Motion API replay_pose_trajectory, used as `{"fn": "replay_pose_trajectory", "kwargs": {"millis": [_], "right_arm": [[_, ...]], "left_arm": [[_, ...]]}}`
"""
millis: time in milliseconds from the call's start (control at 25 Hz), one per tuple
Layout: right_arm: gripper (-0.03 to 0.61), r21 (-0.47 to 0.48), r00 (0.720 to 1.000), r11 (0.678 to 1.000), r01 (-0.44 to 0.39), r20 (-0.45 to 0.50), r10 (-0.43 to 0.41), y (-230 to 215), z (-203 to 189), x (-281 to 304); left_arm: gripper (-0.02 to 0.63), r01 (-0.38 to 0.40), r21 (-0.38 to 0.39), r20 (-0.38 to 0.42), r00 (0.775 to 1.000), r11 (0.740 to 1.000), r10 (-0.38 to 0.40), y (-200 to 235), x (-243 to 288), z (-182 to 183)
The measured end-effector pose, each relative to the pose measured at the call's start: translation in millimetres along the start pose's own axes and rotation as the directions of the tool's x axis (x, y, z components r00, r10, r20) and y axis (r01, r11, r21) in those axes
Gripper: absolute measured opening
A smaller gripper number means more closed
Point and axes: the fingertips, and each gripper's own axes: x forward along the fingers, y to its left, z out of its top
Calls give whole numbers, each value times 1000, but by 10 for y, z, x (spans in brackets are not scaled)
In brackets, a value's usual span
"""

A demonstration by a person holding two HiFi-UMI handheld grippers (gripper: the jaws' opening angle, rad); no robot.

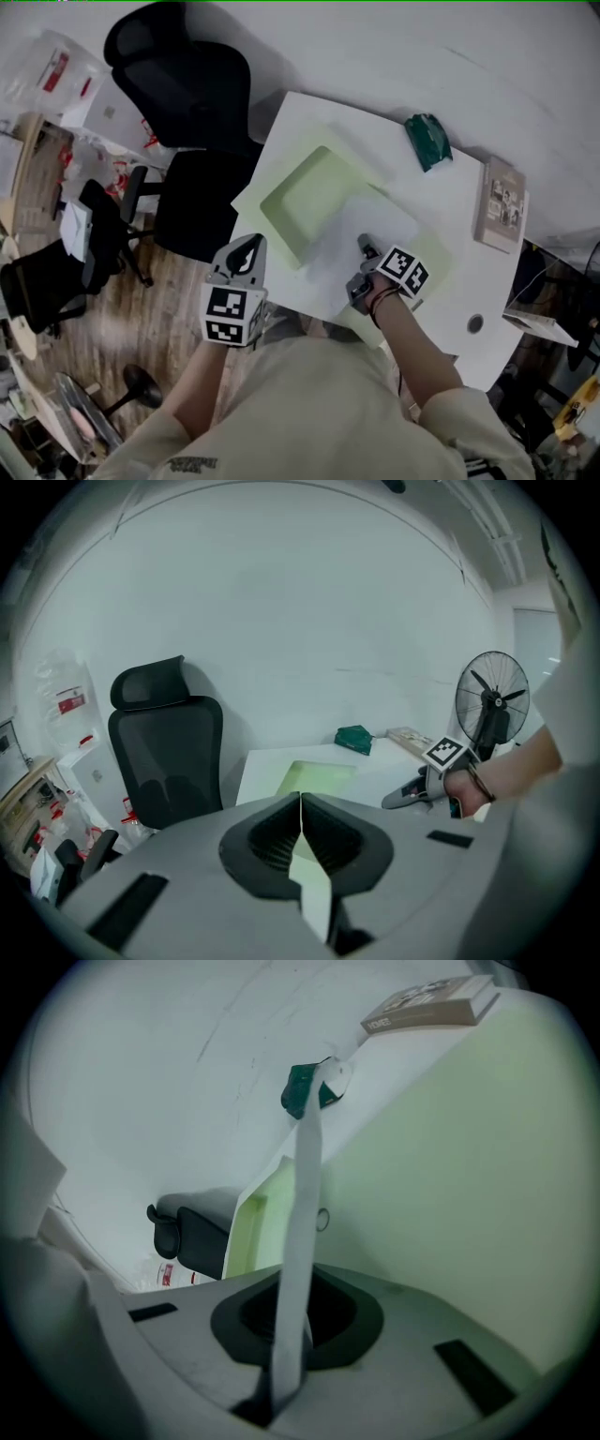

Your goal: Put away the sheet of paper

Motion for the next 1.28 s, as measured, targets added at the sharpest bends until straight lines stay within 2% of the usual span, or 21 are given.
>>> {"fn": "replay_pose_trajectory", "kwargs": {"millis": [200,400,600,720,960,1280], "right_arm": [[23,60,996,996,70,49,-73,-109,17,32],[23,112,987,990,90,126,-104,-114,76,69],[24,55,988,995,86,121,-92,-33,114,190],[25,71,989,994,85,118,-93,6,86,311],[25,52,996,998,38,81,-42,143,33,613],[25,48,993,992,-114,44,112,444,-48,1020]], "left_arm": [[21,104,37,-16,994,994,-104,88,236,17],[21,194,68,-20,981,979,-193,185,349,60],[21,238,77,-35,971,968,-236,364,405,39],[21,260,81,-52,965,962,-257,472,425,2],[21,293,83,-80,955,952,-287,590,524,-24],[21,316,86,-125,944,945,-304,706,694,-113]]}}
